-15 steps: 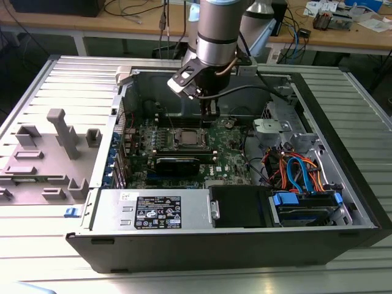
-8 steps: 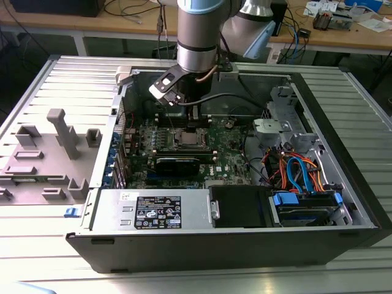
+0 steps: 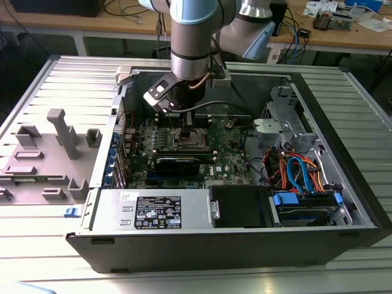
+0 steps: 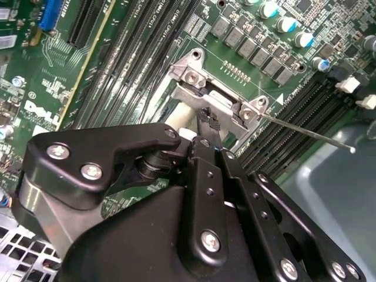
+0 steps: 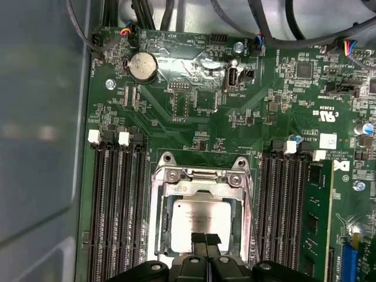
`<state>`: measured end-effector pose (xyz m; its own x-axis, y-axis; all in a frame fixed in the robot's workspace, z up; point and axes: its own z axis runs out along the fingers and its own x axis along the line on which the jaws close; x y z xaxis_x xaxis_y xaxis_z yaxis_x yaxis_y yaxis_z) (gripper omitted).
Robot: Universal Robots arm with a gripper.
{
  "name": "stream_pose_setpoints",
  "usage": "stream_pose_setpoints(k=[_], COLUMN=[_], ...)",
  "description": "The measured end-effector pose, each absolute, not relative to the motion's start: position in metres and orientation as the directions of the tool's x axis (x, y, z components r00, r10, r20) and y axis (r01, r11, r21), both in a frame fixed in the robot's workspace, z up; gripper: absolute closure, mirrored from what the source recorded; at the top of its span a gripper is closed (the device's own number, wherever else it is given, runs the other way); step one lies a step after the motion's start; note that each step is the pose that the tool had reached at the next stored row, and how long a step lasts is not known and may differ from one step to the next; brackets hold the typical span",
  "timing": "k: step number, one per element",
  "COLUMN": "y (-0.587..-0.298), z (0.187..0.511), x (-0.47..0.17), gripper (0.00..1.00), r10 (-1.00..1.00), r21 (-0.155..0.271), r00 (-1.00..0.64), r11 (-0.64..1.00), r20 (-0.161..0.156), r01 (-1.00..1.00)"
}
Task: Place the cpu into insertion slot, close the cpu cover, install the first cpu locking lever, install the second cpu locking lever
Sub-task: 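Close the cpu cover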
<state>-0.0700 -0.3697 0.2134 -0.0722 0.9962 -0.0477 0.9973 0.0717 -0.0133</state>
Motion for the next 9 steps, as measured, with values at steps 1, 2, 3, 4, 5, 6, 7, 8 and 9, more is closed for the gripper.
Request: stream_pose_setpoints(k=[1, 2, 3, 4, 5, 6, 7, 8, 9], y=[-0.3697, -0.3697, -0.3697, -0.3697, -0.3698, -0.3698, -0.3698, -0.3697, -0.3695], z=[0.2119, 0.2106, 0.2092, 0.2077, 0.2066, 0.2060, 0.2057, 0.2056, 0.2066], x=[-0.0701, -0.0701, -0.0701, -0.0702, -0.0702, -0.0703, -0.0703, -0.0702, -0.0701], gripper=[0.89, 0.89, 0.89, 0.89, 0.89, 0.89, 0.89, 0.89, 0.89], r10=[0.996, 0.996, 0.996, 0.996, 0.996, 0.996, 0.996, 0.996, 0.996], r21=[-0.013, -0.013, -0.013, -0.013, -0.013, -0.014, -0.014, -0.013, -0.012], r00=[-0.072, -0.072, -0.072, -0.072, -0.072, -0.072, -0.072, -0.072, -0.072], r11=[0.072, 0.072, 0.072, 0.072, 0.072, 0.072, 0.072, 0.072, 0.071], r20=[-0.048, -0.048, -0.048, -0.048, -0.048, -0.049, -0.048, -0.048, -0.047], r01=[0.997, 0.997, 0.997, 0.997, 0.997, 0.997, 0.997, 0.997, 0.997])
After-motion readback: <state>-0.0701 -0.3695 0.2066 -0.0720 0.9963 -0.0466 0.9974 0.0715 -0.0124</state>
